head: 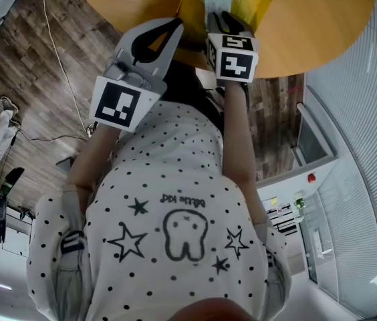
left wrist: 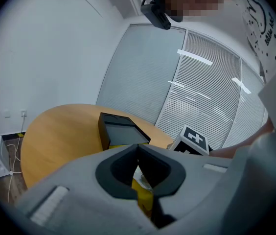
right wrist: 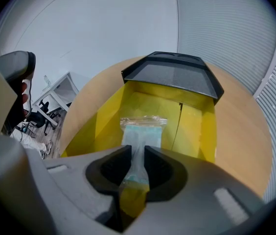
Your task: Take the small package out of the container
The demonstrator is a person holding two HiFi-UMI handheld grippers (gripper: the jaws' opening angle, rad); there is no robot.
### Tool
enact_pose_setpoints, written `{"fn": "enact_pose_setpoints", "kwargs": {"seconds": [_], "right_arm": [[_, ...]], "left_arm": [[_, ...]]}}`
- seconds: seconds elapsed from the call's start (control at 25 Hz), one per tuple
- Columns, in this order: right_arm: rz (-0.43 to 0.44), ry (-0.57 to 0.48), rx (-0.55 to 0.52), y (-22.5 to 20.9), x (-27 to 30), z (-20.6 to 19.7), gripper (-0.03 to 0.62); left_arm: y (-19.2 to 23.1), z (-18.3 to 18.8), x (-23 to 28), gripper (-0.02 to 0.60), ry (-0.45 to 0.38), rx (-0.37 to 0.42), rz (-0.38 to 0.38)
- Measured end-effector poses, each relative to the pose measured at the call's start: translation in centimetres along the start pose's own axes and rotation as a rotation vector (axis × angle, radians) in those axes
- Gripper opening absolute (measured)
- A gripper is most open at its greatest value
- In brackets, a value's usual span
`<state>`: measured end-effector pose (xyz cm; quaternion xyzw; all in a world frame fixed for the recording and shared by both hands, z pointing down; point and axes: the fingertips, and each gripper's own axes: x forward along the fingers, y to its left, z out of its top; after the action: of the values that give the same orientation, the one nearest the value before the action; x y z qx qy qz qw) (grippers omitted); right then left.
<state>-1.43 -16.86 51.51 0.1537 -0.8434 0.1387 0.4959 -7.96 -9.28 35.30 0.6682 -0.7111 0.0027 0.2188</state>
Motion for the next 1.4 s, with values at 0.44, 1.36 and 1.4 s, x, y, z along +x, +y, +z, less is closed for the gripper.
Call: {"fn": "enact_pose_setpoints", "kwargs": {"seconds": [0.44,1.36,1.4], "right_arm": [[0.012,-0.043,0.039,-0.1,-0.8,0.9,0.005],[-0.026,-0.216,0.109,-1.3,-3.9,3.0,0.005],[-0.027,-0.230,0.113,-1.5,-4.5,3.0,0.005]], "left_arm": [[-0.4,-0.2,-0.3,0.008,0.003,0.002,-0.015],[-0.4,0.6,-1.9,0.008,-0.069,0.051,0.003],[-0.9,0.7,-2.1,0.008,-0.074,0.057,0.003]]}}
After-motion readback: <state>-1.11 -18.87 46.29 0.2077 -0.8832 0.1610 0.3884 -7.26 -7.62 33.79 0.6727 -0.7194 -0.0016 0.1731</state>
